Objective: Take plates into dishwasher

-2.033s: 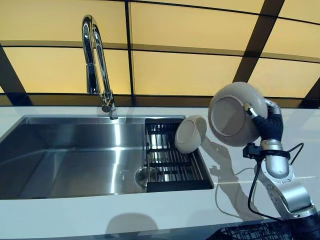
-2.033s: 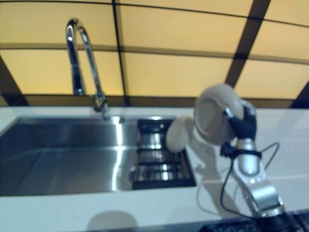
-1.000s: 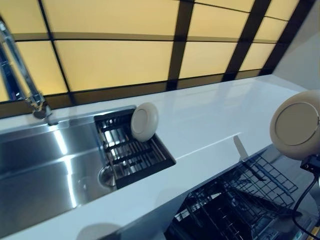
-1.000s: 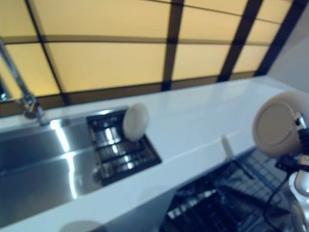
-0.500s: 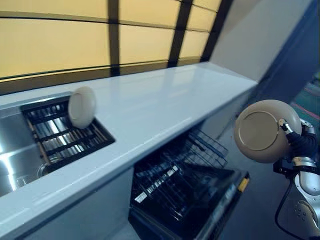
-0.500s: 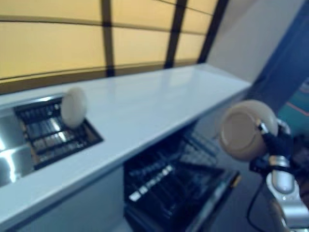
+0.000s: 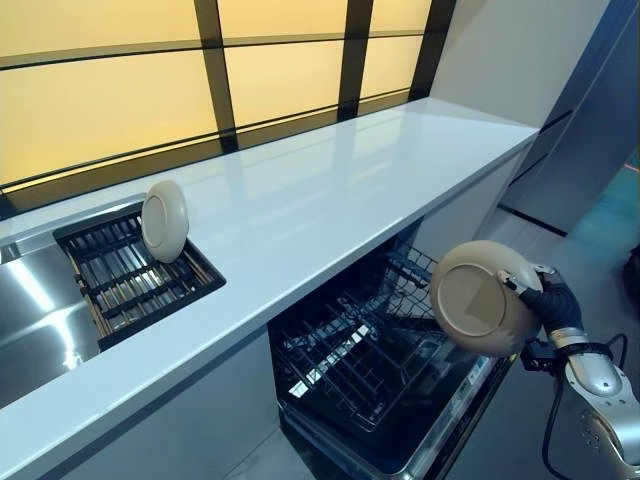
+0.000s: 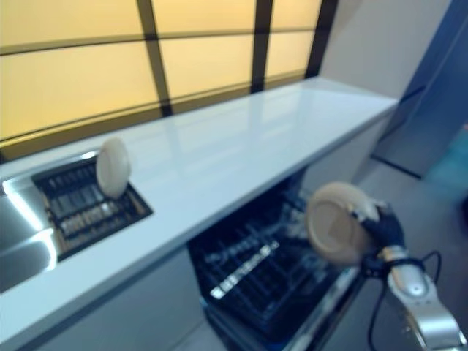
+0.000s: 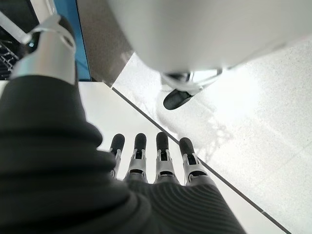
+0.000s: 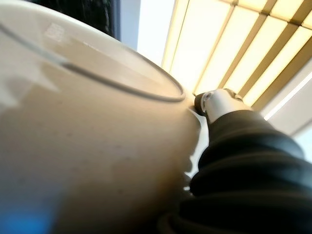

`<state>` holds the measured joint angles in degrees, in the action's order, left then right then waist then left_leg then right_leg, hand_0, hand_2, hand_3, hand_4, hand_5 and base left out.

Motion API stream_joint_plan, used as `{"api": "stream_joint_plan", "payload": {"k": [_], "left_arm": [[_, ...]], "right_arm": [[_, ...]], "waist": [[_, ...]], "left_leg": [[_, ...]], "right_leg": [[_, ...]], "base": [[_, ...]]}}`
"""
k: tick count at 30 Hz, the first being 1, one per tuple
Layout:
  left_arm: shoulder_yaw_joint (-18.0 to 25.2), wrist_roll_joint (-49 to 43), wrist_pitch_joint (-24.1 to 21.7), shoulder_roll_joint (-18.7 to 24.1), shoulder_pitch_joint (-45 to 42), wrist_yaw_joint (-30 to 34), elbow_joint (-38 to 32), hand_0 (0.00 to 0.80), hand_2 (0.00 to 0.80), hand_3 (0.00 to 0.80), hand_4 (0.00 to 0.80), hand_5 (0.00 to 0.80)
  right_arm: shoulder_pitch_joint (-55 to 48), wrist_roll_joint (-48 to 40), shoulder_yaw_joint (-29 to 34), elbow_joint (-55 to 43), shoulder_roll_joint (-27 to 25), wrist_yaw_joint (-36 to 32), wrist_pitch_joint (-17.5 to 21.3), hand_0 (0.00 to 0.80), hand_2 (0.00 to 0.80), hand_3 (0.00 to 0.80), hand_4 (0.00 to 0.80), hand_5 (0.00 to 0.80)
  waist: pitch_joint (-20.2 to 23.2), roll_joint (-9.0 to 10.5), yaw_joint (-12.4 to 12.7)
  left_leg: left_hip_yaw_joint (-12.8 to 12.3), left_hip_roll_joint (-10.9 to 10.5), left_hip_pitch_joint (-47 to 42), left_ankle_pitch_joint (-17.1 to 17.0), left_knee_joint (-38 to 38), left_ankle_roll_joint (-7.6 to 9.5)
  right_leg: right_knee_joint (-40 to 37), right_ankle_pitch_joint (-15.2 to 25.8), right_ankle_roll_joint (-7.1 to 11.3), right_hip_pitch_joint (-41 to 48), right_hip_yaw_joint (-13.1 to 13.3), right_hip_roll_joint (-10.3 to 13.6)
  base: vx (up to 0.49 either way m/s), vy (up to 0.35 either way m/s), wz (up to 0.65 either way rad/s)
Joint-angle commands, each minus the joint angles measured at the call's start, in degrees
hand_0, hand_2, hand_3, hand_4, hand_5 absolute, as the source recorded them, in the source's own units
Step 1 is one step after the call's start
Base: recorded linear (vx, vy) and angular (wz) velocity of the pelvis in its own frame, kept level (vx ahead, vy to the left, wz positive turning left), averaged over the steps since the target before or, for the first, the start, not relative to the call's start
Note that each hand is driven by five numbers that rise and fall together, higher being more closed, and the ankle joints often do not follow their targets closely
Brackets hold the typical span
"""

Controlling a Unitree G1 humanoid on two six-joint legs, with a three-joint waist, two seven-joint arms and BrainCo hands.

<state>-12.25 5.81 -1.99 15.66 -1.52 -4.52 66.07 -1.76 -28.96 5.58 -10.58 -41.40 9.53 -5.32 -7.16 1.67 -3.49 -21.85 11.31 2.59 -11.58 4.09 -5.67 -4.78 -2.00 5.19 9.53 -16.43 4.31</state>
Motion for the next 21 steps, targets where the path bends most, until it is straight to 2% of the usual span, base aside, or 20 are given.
{"api": "stream_joint_plan", "payload": {"k": [1, 8, 21], "left_arm": [[0.2, 0.36, -1.29, 2.19, 2.59, 0.23, 0.06, 0.0, 0.0, 0.0, 0.0, 0.0], [-0.2, 0.26, -0.57, 1.83, 2.86, 0.39, -1.29, 0.0, 0.0, 0.0, 0.0, 0.0], [-1.91, 1.53, 0.41, -0.18, 2.83, -0.8, -3.56, 0.0, 0.0, 0.0, 0.0, 0.0]], "right_arm": [[3.39, 2.85, -0.53, -1.03, 0.86, -2.09, 2.2, 0.8, 0.8, 0.8, 0.8, 0.8], [2.19, 10.09, -4.7, -1.82, 2.52, -2.3, 1.06, 0.8, 0.8, 0.8, 0.8, 0.8], [0.54, 25.49, -14.74, -2.29, 8.74, 7.17, 1.95, 0.8, 0.8, 0.8, 0.8, 0.8]], "waist": [[0.05, 1.81, 0.79], [-0.14, 1.36, 0.8], [-0.98, 0.09, 0.24]], "left_leg": [[-1.86, 0.5, 2.16, 3.02, -2.2, -1.13], [-1.46, 0.32, 2.05, 3.07, -2.22, -1.15], [-0.99, 0.23, 1.84, 3.85, -3.34, -0.88]], "right_leg": [[4.58, -1.15, 0.56, -2.38, 2.63, -0.16], [4.76, -1.19, 0.65, -2.6, 2.05, -0.04], [5.39, -1.32, 1.0, -2.86, 2.35, 0.82]], "base": [[-0.012, 0.01, 0.06], [-0.002, 0.002, 0.01], [0.001, 0.026, 0.0]]}}
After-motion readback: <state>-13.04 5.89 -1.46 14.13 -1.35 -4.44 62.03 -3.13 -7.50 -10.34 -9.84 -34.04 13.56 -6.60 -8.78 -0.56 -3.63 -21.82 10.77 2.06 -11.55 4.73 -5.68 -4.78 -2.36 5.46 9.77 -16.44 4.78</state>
